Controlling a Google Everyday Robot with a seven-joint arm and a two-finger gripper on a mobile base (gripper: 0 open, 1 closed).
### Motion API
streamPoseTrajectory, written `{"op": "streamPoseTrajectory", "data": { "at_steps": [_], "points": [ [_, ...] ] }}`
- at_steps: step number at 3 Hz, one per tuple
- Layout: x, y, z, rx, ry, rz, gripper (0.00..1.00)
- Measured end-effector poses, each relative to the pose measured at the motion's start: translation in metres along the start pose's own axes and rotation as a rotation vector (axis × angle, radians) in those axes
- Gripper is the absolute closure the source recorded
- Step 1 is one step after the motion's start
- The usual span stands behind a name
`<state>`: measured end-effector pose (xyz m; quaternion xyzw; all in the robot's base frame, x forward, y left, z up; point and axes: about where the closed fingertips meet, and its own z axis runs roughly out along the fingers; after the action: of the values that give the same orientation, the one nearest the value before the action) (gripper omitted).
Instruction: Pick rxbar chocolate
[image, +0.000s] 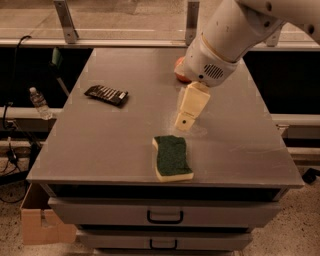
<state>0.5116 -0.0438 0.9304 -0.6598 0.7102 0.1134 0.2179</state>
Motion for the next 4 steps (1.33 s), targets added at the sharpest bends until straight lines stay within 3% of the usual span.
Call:
{"op": "streamPoseTrajectory", "data": {
  "at_steps": [1,2,4],
  "points": [
    [0.000,0.000,0.000,0.000,0.000,0.000,0.00],
    [-0.011,-0.012,0.018,0.001,-0.053,0.025,0.00],
    [-0.064,-0.065,0.083,0.001,-0.178,0.048,0.00]
  ]
}}
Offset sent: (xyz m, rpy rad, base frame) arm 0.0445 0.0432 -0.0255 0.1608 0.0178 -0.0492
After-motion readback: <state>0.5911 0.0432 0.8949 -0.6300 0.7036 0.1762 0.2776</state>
